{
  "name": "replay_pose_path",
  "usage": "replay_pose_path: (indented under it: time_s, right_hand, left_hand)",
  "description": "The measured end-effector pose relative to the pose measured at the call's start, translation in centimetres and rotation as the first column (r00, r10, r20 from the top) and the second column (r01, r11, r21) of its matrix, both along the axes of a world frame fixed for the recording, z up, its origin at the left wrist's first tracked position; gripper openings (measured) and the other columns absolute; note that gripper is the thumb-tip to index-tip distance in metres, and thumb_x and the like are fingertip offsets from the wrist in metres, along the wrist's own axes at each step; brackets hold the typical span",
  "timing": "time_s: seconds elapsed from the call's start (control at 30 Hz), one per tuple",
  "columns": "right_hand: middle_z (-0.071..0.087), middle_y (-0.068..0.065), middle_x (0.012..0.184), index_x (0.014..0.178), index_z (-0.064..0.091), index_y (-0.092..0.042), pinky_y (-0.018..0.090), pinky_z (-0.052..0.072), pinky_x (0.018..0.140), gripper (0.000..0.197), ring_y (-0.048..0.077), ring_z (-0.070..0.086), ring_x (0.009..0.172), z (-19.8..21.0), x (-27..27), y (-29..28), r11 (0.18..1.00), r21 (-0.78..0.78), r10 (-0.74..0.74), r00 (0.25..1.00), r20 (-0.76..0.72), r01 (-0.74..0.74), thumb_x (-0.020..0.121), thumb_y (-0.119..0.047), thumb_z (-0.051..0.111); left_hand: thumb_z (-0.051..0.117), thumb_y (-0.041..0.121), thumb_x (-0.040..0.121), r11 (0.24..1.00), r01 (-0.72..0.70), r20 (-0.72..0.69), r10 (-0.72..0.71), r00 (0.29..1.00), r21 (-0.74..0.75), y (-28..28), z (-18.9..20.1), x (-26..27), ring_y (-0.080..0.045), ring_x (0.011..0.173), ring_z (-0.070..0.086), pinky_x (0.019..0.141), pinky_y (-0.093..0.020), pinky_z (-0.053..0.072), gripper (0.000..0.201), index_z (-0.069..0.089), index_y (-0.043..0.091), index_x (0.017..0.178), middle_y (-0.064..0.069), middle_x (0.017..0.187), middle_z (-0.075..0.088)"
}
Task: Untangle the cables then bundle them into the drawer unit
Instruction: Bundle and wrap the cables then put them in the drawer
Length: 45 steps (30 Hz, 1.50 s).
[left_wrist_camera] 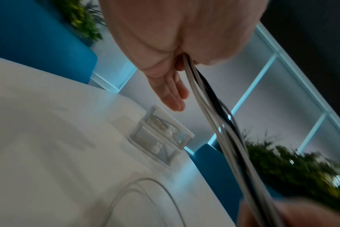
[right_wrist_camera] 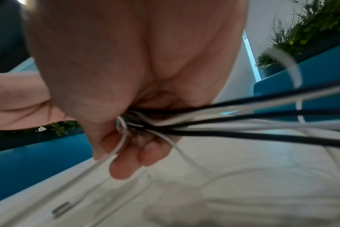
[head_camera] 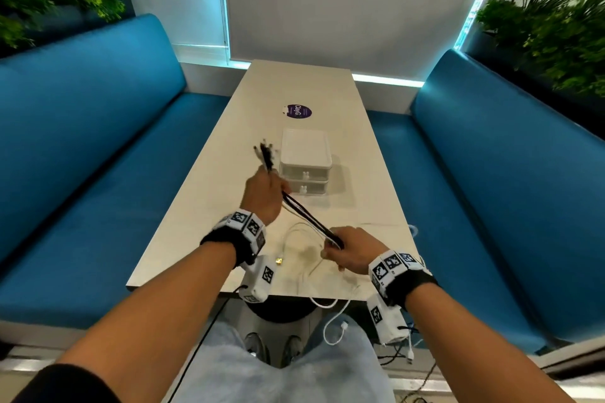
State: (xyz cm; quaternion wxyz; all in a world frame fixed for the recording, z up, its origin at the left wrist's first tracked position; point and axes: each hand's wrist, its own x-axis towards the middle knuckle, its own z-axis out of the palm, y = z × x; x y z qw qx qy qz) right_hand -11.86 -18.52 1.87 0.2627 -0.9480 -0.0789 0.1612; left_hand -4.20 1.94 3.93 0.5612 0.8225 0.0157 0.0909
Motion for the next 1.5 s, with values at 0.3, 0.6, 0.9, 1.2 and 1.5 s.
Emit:
replay_pose_path:
  time_s: [0.3, 0.6, 0.9, 1.2, 1.5]
  right_hand:
    - [0.069, -0.003, 0.074, 0.077, 0.059, -0.023, 0.029, 0.053, 0.068, 0.020, 0.016, 0.068, 0.069, -3.3, -0.6, -2.0, 0.981, -0.183, -0.076, 0.992, -0.099, 0.057, 0.081, -0.041, 0.066]
    - [0.066, -0.001, 0.097, 0.097, 0.062, -0.028, 0.031, 0.051, 0.078, 0.023, 0.021, 0.063, 0.089, -2.6, 0.9, -4.7, 0.898, -0.434, -0.072, 0.997, 0.020, 0.074, 0.081, -0.044, 0.065]
    - [0.066, -0.003, 0.078, 0.079, 0.050, -0.034, 0.032, 0.051, 0.066, 0.016, 0.020, 0.065, 0.076, -2.8, -0.7, -10.4, 0.914, -0.293, -0.288, 0.957, 0.018, 0.281, 0.090, -0.043, 0.057]
    - [0.063, 0.000, 0.084, 0.093, 0.053, -0.032, 0.032, 0.053, 0.062, 0.009, 0.024, 0.063, 0.071, 0.2, 2.2, -5.7, 0.930, -0.263, -0.210, 0.958, 0.197, 0.258, 0.087, -0.026, 0.055]
    - [0.065, 0.000, 0.093, 0.105, 0.053, -0.027, 0.036, 0.054, 0.075, 0.016, 0.021, 0.061, 0.081, -4.1, 0.6, -8.8, 0.841, -0.479, -0.223, 0.968, 0.118, 0.252, 0.097, -0.040, 0.048]
  left_hand:
    - [0.033, 0.014, 0.100, 0.908, -0.166, -0.183, 0.101, 0.978, -0.386, 1.9, -0.4, 0.6, -0.022, 0.050, 0.035, 0.049, -0.027, 0.034, 0.022, 0.048, 0.015, 0.084, -0.001, 0.058, 0.036]
    - [0.054, 0.060, 0.090, 0.620, 0.339, -0.094, -0.394, 0.915, 0.708, 3.3, 0.3, -3.6, -0.021, 0.075, 0.060, 0.062, -0.029, 0.042, 0.041, 0.055, 0.023, 0.108, 0.002, 0.093, 0.065]
    - [0.042, 0.045, 0.101, -0.022, 0.294, -0.274, -0.434, 0.858, 0.956, 2.8, 0.3, -2.6, -0.031, 0.092, 0.064, 0.068, -0.034, 0.043, 0.036, 0.062, 0.017, 0.111, -0.009, 0.105, 0.065]
    - [0.043, 0.032, 0.100, 0.306, -0.021, 0.034, -0.037, 0.999, 0.952, 8.1, 3.4, 1.2, -0.033, 0.071, 0.058, 0.063, -0.035, 0.044, 0.030, 0.062, 0.010, 0.092, -0.011, 0.083, 0.059]
    - [0.044, 0.039, 0.100, 0.334, 0.001, -0.056, 0.155, 0.986, 0.943, 14.9, -0.4, 0.2, -0.030, 0.061, 0.051, 0.056, -0.034, 0.040, 0.038, 0.058, 0.009, 0.081, -0.006, 0.069, 0.049]
